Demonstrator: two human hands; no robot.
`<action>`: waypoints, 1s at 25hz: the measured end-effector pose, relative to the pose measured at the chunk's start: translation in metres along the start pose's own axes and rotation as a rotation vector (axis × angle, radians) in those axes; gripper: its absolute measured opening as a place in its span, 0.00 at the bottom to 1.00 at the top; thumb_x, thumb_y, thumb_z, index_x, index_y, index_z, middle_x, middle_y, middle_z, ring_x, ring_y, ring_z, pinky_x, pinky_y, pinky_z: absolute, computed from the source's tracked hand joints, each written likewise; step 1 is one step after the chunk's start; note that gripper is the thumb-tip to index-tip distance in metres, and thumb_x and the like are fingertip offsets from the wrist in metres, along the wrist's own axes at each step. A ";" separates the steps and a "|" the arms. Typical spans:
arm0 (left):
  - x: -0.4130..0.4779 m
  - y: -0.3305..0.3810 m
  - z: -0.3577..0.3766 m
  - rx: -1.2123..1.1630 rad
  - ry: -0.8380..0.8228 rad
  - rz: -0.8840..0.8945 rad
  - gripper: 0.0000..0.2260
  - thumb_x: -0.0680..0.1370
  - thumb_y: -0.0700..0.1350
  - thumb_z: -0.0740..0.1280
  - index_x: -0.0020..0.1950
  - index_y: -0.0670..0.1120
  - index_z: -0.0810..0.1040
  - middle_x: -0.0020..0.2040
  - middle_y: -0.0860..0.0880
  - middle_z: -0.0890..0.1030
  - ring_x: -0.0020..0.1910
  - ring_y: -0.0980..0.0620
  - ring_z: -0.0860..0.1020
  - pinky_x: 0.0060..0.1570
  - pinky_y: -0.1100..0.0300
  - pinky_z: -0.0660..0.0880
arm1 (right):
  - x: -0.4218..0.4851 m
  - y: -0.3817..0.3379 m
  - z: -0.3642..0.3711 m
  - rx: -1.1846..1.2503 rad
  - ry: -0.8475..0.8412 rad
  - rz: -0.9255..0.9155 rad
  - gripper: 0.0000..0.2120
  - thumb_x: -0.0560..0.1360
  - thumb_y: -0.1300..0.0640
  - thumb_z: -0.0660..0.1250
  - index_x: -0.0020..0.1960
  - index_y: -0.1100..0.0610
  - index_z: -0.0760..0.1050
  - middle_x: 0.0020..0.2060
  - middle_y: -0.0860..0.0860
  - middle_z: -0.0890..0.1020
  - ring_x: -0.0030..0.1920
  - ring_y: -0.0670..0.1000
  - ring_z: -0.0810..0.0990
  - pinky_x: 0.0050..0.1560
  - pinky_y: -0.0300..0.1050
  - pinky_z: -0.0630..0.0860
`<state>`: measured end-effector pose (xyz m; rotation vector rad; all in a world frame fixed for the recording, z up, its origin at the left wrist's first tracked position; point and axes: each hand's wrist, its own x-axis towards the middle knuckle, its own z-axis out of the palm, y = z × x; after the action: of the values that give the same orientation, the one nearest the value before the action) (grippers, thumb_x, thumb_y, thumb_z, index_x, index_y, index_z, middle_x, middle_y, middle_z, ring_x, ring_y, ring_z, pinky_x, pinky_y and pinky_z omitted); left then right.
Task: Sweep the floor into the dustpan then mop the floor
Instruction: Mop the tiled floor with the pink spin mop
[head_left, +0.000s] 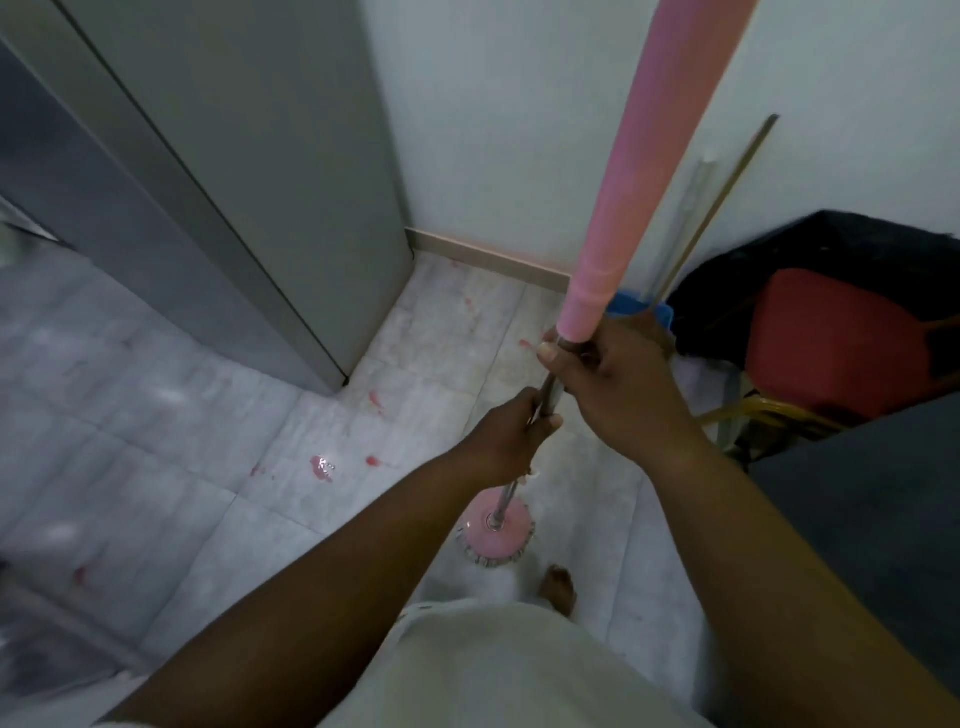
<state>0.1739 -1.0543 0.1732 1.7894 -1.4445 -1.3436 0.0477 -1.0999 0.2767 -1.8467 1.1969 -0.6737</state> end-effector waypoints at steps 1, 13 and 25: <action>0.011 0.004 -0.002 0.000 0.024 -0.003 0.12 0.83 0.54 0.58 0.63 0.50 0.68 0.56 0.43 0.79 0.51 0.45 0.81 0.40 0.64 0.78 | 0.015 0.004 -0.004 -0.004 -0.023 -0.014 0.06 0.76 0.49 0.68 0.51 0.49 0.76 0.41 0.39 0.80 0.44 0.40 0.80 0.50 0.44 0.79; 0.136 -0.021 -0.065 -0.099 0.061 -0.121 0.14 0.82 0.53 0.62 0.65 0.51 0.73 0.59 0.49 0.80 0.55 0.49 0.79 0.57 0.52 0.77 | 0.152 0.027 0.024 -0.055 -0.099 0.118 0.13 0.76 0.46 0.67 0.57 0.50 0.77 0.50 0.46 0.82 0.51 0.48 0.80 0.56 0.45 0.74; 0.216 -0.035 -0.147 -0.113 0.161 -0.041 0.15 0.81 0.48 0.65 0.67 0.51 0.74 0.62 0.51 0.79 0.60 0.50 0.77 0.61 0.53 0.75 | 0.238 0.056 0.079 0.029 -0.079 0.215 0.22 0.73 0.46 0.71 0.64 0.50 0.73 0.58 0.46 0.81 0.56 0.46 0.79 0.56 0.41 0.75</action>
<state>0.3130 -1.2716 0.1197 1.8177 -1.2296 -1.2443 0.1795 -1.3022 0.1886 -1.6749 1.3035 -0.4915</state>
